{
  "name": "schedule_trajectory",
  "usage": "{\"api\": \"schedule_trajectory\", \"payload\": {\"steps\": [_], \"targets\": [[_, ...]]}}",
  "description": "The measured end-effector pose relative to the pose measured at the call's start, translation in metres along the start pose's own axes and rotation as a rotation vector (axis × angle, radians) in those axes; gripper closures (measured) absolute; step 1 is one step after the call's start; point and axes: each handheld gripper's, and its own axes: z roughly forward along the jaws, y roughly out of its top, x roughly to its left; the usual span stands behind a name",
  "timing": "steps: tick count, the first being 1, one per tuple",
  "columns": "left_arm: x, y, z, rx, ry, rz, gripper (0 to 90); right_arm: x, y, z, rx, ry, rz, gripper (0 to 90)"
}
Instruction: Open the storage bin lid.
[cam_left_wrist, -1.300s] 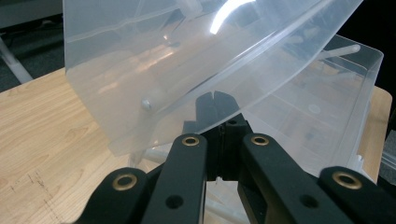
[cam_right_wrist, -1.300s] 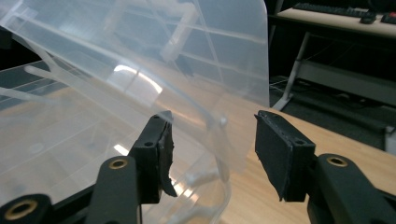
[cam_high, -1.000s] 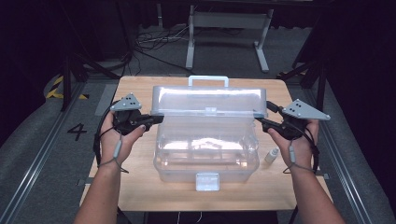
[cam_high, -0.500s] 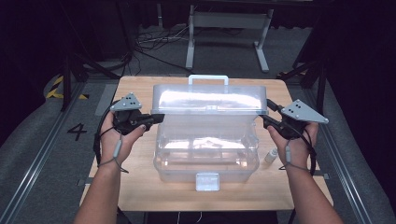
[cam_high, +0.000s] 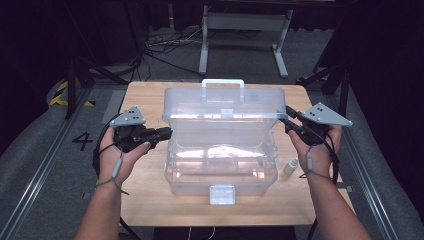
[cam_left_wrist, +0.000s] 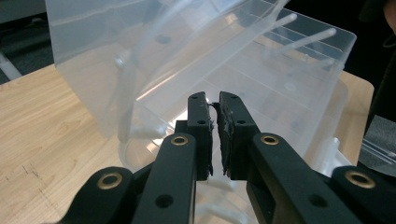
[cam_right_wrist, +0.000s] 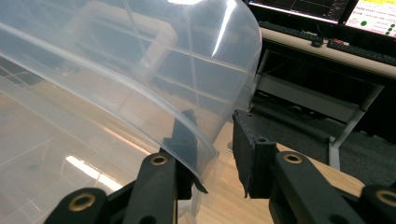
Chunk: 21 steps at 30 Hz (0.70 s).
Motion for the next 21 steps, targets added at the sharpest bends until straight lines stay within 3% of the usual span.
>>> {"api": "schedule_trajectory", "payload": {"steps": [9, 13, 16, 21], "targets": [[-0.013, -0.009, -0.011, 0.023, -0.052, 0.02, 83.5, -0.006, 0.007, 0.008, 0.014, -0.006, 0.006, 72.0], [-0.015, -0.013, -0.01, 0.053, -0.098, 0.023, 82.6, -0.009, 0.01, 0.012, 0.024, 0.004, 0.019, 71.9], [-0.016, -0.02, -0.007, 0.104, -0.12, 0.038, 81.7, -0.012, 0.013, 0.013, 0.041, 0.013, 0.016, 71.7], [-0.023, -0.03, -0.008, 0.12, -0.163, 0.055, 81.4, -0.014, 0.015, 0.015, 0.053, 0.021, 0.021, 71.7]]}}
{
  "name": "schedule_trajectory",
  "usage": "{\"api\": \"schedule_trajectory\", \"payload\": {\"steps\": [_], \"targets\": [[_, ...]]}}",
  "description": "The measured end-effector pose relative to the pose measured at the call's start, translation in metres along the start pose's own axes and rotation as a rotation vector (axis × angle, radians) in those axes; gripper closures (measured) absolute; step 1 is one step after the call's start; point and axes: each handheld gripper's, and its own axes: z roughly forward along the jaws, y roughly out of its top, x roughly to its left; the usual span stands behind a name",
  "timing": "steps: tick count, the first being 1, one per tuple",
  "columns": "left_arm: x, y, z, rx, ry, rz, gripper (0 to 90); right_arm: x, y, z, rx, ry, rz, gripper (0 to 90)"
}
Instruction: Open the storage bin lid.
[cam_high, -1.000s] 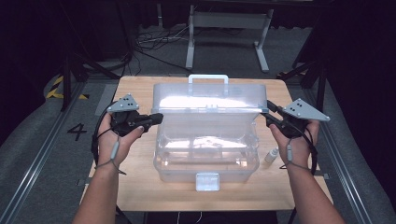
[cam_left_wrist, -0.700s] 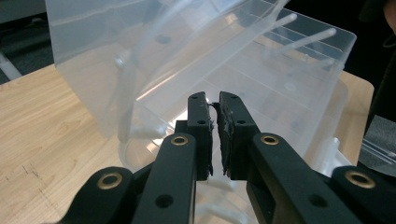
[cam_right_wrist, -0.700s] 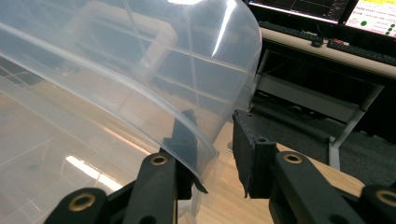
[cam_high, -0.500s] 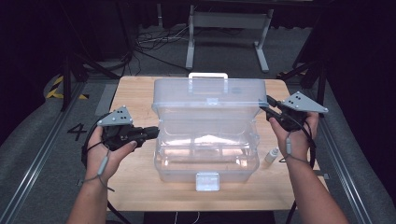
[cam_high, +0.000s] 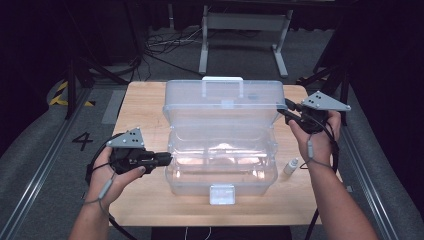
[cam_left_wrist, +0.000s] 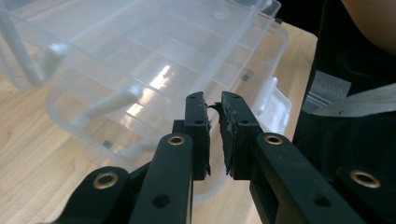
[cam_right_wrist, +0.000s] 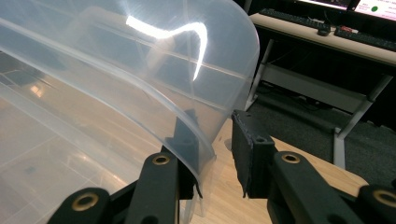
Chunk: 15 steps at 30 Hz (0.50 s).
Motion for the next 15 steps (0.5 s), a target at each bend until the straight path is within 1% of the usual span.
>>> {"api": "schedule_trajectory", "payload": {"steps": [1, 2, 3, 4, 5, 7, 11, 12, 14, 15], "targets": [[-0.002, -0.002, 0.002, 0.006, -0.008, 0.004, 81.0, 0.0, 0.0, 0.0, 0.002, 0.002, 0.003, 71.7], [-0.006, -0.005, 0.005, 0.016, -0.018, 0.017, 79.9, -0.001, 0.001, 0.001, 0.003, 0.003, 0.005, 71.7], [-0.007, -0.007, 0.007, 0.03, -0.02, 0.026, 78.2, -0.002, 0.001, 0.001, 0.004, 0.004, 0.007, 71.7], [-0.007, -0.007, 0.007, 0.03, -0.02, 0.026, 77.2, -0.002, 0.001, 0.001, 0.004, 0.004, 0.007, 71.7], [-0.008, -0.009, 0.008, 0.044, -0.022, 0.034, 77.2, -0.002, 0.002, 0.002, 0.006, 0.005, 0.013, 71.8], [-0.01, -0.013, 0.011, 0.059, -0.01, 0.036, 75.6, -0.002, 0.002, 0.002, 0.008, 0.008, 0.017, 71.7], [-0.012, -0.018, 0.016, 0.077, -0.032, 0.038, 75.2, -0.003, 0.002, 0.003, 0.009, 0.008, 0.022, 71.8], [-0.012, -0.02, 0.018, 0.083, -0.038, 0.041, 74.1, -0.002, 0.003, 0.003, 0.01, 0.008, 0.023, 71.8], [-0.013, -0.022, 0.024, 0.091, -0.053, 0.041, 68.8, -0.002, 0.003, 0.003, 0.01, 0.007, 0.026, 71.8], [-0.014, -0.022, 0.029, 0.106, -0.067, 0.045, 68.9, -0.002, 0.003, 0.003, 0.011, 0.007, 0.026, 71.8]]}}
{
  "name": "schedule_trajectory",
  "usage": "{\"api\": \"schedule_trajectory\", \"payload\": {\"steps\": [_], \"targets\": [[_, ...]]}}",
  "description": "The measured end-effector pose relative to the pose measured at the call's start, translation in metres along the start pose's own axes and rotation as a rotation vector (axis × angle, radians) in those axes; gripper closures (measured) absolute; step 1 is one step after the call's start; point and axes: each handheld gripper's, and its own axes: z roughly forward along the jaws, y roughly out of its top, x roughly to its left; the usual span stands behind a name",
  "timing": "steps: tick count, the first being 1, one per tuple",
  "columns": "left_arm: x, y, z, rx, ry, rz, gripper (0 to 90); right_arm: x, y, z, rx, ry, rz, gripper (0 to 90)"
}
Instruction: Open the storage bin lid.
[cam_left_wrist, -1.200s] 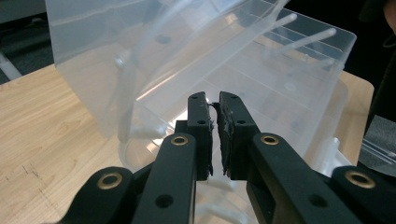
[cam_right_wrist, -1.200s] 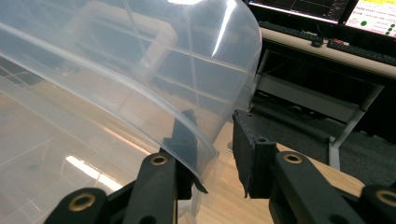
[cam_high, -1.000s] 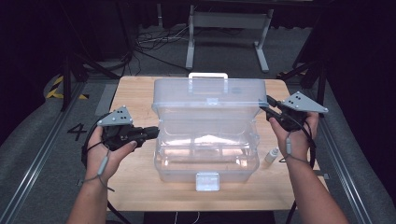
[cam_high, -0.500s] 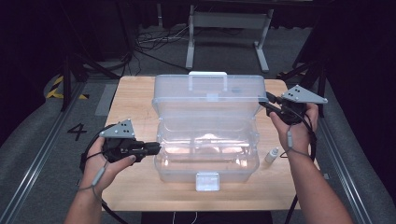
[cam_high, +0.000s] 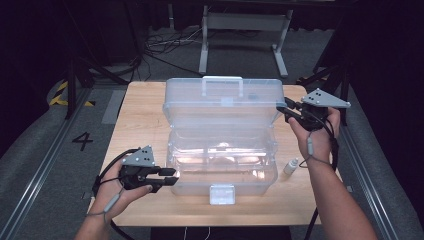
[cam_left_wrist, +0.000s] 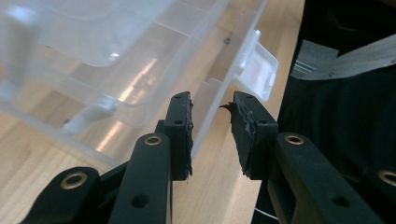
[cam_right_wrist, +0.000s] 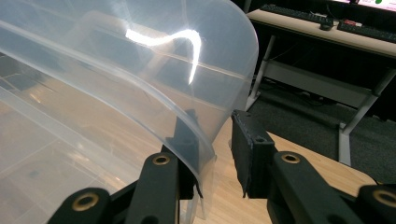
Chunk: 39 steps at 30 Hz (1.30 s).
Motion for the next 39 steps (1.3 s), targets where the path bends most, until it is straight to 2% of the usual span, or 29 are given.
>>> {"api": "schedule_trajectory", "payload": {"steps": [8, 11, 22, 29, 34, 39], "targets": [[0.002, -0.002, 0.024, 0.054, -0.017, 0.028, 63.0, -0.001, -0.001, 0.001, -0.002, 0.008, 0.01, 71.8], [0.005, -0.003, 0.034, 0.046, -0.008, 0.047, 57.6, -0.003, -0.001, 0.001, -0.003, 0.016, 0.02, 71.8], [0.012, -0.012, 0.049, 0.115, -0.018, 0.03, 62.8, -0.003, -0.002, 0.004, -0.029, 0.007, 0.026, 71.6], [0.013, -0.015, 0.052, 0.095, -0.029, 0.029, 66.8, -0.003, -0.002, 0.005, -0.045, -0.002, 0.028, 71.6], [0.012, -0.015, 0.057, 0.103, -0.027, 0.042, 69.1, -0.001, -0.001, 0.006, -0.057, -0.018, 0.016, 71.0], [0.012, -0.015, 0.059, 0.106, -0.031, 0.039, 70.2, -0.001, 0.0, 0.007, -0.066, -0.023, 0.019, 70.4]]}}
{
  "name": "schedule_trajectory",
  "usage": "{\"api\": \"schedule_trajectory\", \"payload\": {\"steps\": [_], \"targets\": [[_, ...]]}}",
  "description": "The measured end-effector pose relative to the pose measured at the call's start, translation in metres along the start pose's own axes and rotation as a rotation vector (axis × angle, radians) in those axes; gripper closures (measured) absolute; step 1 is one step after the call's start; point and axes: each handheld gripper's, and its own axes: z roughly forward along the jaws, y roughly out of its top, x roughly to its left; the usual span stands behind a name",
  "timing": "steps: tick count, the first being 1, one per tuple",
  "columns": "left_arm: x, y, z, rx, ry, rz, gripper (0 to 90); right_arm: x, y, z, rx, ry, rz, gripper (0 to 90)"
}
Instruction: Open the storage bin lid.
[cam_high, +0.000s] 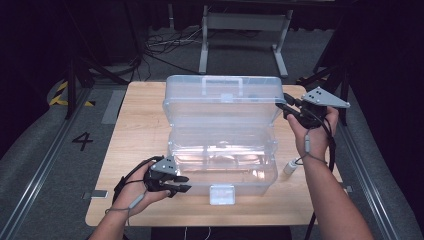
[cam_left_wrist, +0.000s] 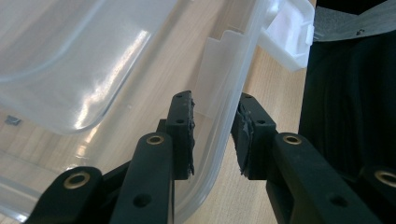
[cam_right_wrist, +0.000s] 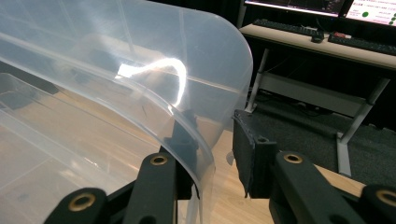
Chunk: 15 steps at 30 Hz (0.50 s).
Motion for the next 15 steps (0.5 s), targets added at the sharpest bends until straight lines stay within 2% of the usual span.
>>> {"api": "schedule_trajectory", "payload": {"steps": [9, 15], "targets": [[0.0001, 0.0, 0.0036, 0.002, -0.002, 0.01, 71.6, -0.0005, 0.0012, 0.0041, -0.006, -0.028, -0.011, 72.4], [-0.0007, -0.0009, 0.004, -0.008, 0.006, 0.019, 71.6, -0.0023, 0.0028, 0.0086, -0.007, -0.035, 0.011, 73.3]]}}
